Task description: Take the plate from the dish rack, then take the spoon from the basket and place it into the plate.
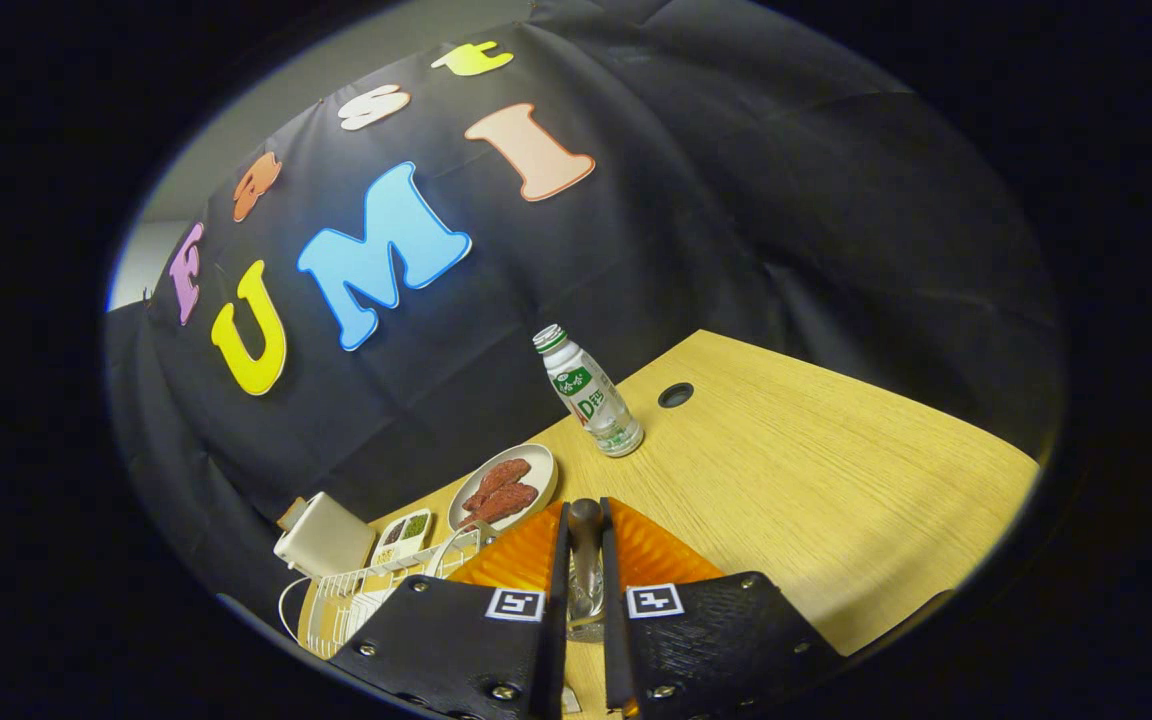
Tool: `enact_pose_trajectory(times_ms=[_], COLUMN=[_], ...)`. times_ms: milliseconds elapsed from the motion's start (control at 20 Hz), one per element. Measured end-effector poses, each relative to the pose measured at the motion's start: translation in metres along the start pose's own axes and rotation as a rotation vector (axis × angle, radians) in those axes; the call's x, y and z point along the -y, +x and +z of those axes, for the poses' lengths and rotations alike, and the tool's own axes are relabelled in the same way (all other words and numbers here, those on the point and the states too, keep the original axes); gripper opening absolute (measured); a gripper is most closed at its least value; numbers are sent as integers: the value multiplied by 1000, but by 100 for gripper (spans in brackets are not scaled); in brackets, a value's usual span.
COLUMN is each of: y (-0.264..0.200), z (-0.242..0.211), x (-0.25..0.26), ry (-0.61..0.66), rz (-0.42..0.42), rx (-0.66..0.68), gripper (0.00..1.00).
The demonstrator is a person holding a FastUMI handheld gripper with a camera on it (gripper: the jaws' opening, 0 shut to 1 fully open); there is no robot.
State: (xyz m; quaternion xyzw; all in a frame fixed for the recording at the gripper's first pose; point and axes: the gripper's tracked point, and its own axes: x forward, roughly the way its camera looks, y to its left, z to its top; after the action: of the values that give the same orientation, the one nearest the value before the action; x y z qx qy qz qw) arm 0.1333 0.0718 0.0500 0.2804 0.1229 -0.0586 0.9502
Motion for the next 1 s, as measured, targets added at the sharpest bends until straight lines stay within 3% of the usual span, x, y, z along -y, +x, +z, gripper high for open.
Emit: enact_pose_trajectory(times_ms=[50,100,400,750,1000], y=[4,10,8,-21,-70], z=[6,4,20,57,88], x=[-2,-5,-27,-48,-94], ry=[-16,-52,-199,-227,-272], rz=[2,0,14,54,162], rx=[16,18,57,93,138], gripper=[15,6,6,6,6])
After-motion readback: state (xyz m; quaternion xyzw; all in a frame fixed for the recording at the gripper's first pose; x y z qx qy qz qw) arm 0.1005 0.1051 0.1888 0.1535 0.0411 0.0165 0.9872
